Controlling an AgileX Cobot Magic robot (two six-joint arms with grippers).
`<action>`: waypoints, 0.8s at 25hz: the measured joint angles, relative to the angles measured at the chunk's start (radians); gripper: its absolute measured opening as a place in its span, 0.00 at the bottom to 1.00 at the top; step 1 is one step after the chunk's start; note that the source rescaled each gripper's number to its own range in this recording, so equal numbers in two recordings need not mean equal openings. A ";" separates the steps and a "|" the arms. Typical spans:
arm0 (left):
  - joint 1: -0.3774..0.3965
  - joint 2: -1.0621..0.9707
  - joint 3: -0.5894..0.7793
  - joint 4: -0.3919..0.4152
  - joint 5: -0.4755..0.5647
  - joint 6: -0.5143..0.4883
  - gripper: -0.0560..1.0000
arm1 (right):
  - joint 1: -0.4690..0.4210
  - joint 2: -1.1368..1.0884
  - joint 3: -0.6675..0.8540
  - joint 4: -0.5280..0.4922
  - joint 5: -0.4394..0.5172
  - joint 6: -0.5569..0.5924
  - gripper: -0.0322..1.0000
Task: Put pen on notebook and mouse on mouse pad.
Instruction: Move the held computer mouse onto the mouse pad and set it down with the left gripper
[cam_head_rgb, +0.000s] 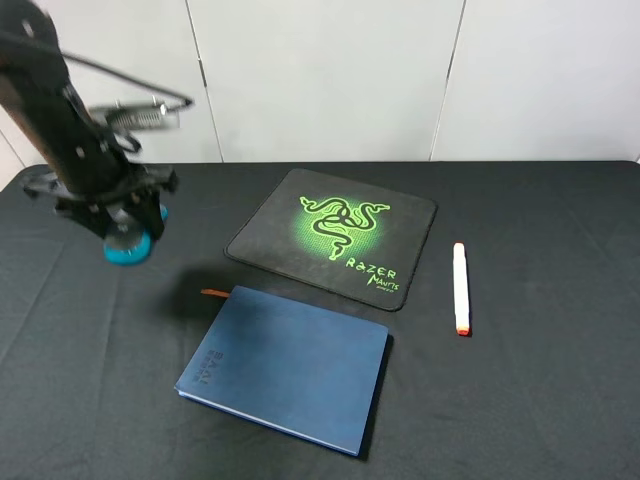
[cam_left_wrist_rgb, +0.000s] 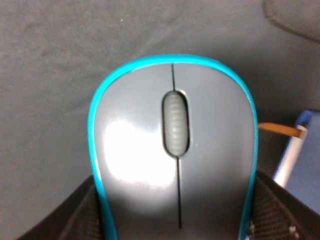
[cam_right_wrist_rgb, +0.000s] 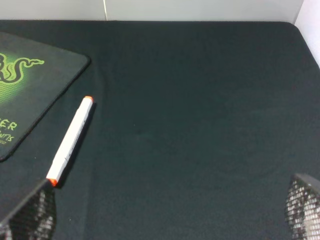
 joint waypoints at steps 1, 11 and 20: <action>0.000 -0.002 -0.027 0.001 0.037 0.003 0.06 | 0.000 0.000 0.000 0.000 0.000 0.000 1.00; -0.034 0.082 -0.244 0.009 0.115 0.036 0.06 | 0.000 0.000 0.000 0.000 0.000 0.000 1.00; -0.200 0.316 -0.471 0.025 0.125 0.045 0.06 | 0.000 0.000 0.000 0.000 0.000 0.000 1.00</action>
